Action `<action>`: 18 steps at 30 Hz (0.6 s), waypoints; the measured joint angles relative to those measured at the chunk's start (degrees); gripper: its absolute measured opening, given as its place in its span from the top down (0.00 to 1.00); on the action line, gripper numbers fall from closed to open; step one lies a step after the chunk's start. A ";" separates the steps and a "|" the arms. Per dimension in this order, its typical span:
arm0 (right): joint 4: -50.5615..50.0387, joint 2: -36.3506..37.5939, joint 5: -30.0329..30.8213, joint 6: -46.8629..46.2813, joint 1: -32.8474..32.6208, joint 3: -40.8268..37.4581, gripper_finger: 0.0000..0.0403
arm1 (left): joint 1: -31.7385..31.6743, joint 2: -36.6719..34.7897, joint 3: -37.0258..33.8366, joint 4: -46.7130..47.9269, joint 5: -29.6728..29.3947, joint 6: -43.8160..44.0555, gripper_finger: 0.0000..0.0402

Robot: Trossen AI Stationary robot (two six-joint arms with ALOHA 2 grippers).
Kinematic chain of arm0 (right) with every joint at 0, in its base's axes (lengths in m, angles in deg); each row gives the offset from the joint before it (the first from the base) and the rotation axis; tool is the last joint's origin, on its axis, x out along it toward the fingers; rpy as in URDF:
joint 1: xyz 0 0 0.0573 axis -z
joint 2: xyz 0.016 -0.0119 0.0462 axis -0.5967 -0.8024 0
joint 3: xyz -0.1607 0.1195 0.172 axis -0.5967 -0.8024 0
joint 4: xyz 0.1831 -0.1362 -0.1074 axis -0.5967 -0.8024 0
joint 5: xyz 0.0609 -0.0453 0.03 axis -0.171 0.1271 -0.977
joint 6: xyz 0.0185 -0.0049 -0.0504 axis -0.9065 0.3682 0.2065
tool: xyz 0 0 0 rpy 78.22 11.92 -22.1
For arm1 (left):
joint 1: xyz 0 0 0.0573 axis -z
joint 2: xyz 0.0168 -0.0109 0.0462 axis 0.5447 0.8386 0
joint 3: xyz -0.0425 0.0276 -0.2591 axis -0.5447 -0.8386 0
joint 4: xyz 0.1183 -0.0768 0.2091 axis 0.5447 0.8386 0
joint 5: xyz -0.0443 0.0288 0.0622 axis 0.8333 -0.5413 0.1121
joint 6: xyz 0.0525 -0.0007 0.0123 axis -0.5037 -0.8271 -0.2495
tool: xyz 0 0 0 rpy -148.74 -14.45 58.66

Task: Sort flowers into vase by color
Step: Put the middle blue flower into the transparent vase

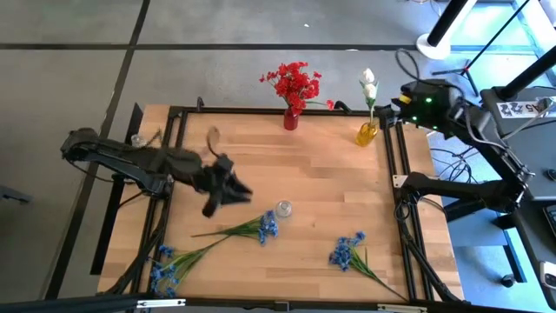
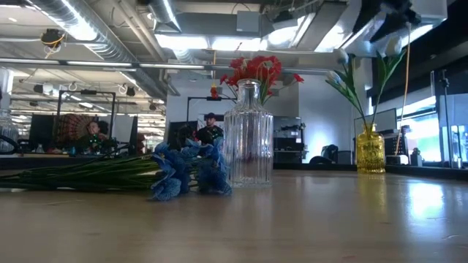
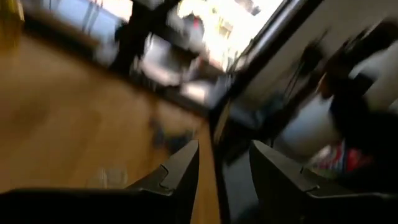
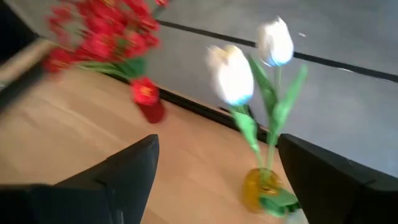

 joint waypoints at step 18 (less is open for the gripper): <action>-2.75 2.41 -6.28 -1.78 -0.01 3.59 0.21 | 13.23 27.70 -0.02 22.73 -5.52 7.78 0.66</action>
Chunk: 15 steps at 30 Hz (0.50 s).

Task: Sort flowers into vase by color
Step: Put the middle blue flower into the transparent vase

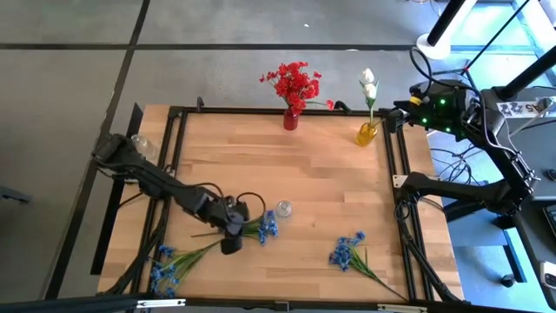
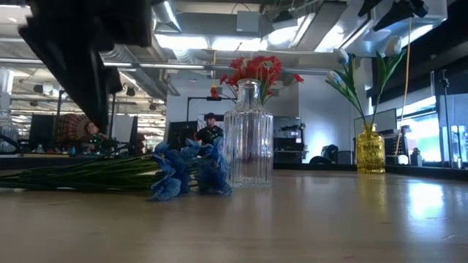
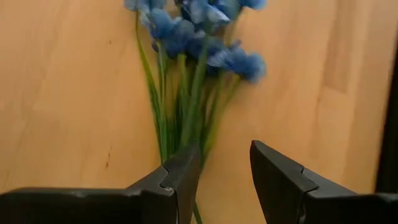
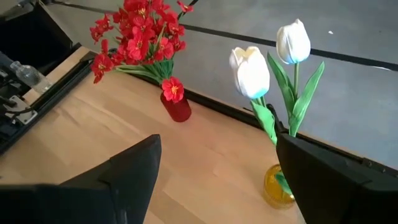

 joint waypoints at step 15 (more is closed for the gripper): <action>0.67 -0.12 0.10 4.35 0.02 0.00 0.21 | -2.81 13.67 0.27 -7.17 -2.06 0.26 0.68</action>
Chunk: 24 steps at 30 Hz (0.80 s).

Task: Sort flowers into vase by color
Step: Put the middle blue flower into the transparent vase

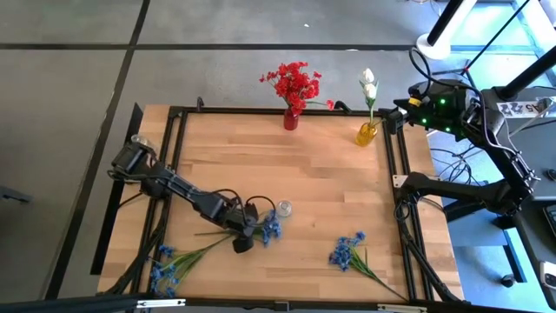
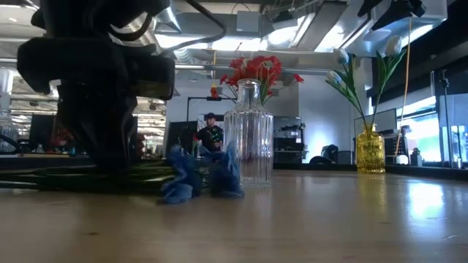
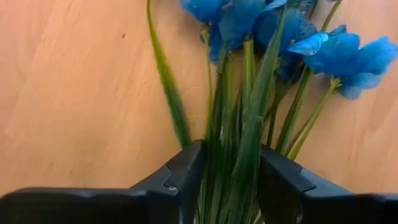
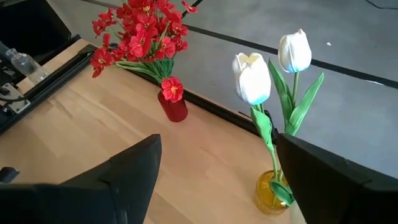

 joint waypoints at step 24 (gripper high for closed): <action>-1.08 2.09 -0.52 1.82 0.00 -0.02 0.21 | -3.61 -31.52 0.92 -46.42 -21.29 -30.47 1.00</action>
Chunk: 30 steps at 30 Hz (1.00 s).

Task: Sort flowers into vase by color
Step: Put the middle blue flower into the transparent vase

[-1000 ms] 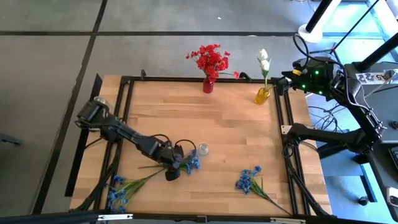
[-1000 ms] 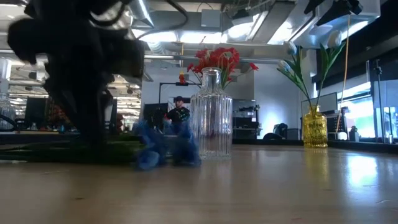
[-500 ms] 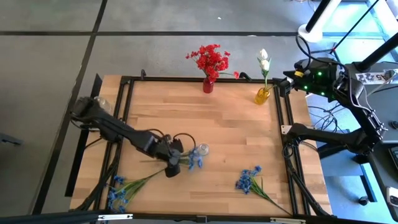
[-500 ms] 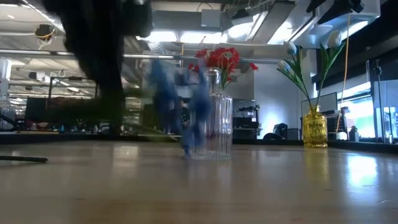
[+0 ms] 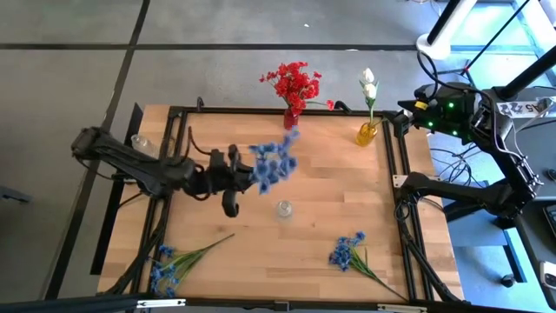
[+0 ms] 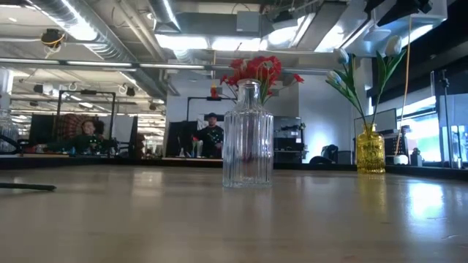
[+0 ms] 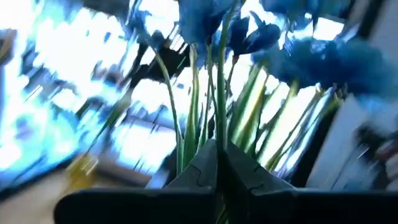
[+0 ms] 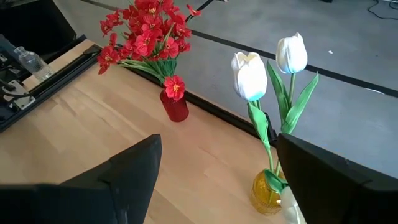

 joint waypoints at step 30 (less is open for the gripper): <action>-0.81 0.00 -1.10 -0.27 0.00 0.00 0.21 | -3.12 21.03 -10.01 -35.81 4.12 5.13 1.00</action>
